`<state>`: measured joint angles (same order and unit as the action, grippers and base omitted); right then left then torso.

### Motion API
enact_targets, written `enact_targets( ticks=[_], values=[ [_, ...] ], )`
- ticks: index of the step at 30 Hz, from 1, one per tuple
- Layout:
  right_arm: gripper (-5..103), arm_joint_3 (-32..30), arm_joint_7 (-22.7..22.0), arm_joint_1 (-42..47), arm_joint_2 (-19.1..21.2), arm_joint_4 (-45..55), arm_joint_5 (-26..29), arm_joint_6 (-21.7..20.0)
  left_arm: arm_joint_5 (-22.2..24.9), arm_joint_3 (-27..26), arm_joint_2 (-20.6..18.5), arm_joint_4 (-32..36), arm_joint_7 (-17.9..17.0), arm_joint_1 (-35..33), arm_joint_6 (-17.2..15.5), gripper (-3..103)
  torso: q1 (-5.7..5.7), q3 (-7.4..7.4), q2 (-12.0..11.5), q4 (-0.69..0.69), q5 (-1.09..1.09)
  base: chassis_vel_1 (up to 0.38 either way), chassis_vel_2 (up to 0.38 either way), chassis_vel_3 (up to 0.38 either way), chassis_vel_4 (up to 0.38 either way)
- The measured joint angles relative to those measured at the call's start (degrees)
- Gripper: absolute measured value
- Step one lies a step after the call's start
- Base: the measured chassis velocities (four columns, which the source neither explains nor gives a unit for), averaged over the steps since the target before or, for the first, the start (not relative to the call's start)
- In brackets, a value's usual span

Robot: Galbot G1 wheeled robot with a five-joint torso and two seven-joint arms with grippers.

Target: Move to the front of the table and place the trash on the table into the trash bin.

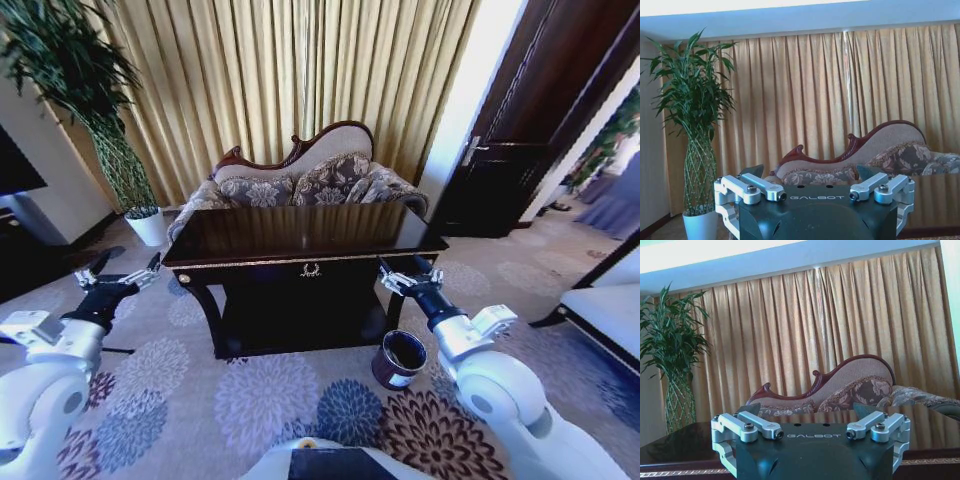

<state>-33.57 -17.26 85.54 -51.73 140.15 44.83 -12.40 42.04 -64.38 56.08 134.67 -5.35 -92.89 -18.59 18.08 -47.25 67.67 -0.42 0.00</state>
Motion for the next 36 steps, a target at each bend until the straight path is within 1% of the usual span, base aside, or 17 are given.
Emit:
enact_targets(
  ticks=[7, 16, 22, 28, 30, 36],
  values=[
    [100, -0.2, 0.0, 0.1, 0.2, 0.1, 0.0, 0.0, 0.0, 0.1, 0.2, 0.1, 0.0, -0.1, 0.0, 100, 0.00, 0.00, 0.0, -0.02, 0.00, 0.116, -0.129, -0.131, 0.111],
    [100, -0.9, 0.0, 0.4, 0.5, 0.3, 0.0, 0.1, 0.0, 0.2, 0.5, 0.2, 0.0, -0.2, 0.1, 100, 0.00, -0.01, 0.0, 0.00, 0.01, 0.128, -0.126, -0.117, 0.153],
    [100, -0.9, 0.0, 0.9, 0.5, 0.4, 0.0, 0.1, -0.2, 0.5, 0.8, 0.2, 0.1, -0.3, 0.2, 100, 0.00, 0.00, 0.0, -0.02, 0.01, 0.160, -0.163, -0.173, 0.144],
    [100, -0.9, 0.0, 0.9, 0.7, 0.5, 0.0, 0.1, -0.2, 0.6, 0.8, 0.2, 0.1, -0.2, 0.2, 100, -0.01, 0.00, 0.0, 0.02, -0.01, 0.172, -0.147, -0.166, 0.164],
    [100, -0.8, 0.0, 0.8, 0.9, 0.5, 0.0, 0.1, -0.2, 0.7, 0.8, 0.1, 0.1, -0.2, 0.3, 100, 0.00, 0.00, 0.0, -0.01, 0.00, 0.149, -0.145, -0.152, 0.130],
    [100, -0.6, 0.1, 0.8, 0.9, 0.4, 0.0, 0.1, -0.3, 0.7, 1.0, 0.1, 0.1, -0.2, 0.3, 100, 0.02, -0.01, 0.0, -0.02, 0.01, 0.143, -0.148, -0.155, 0.139]
  ],
)
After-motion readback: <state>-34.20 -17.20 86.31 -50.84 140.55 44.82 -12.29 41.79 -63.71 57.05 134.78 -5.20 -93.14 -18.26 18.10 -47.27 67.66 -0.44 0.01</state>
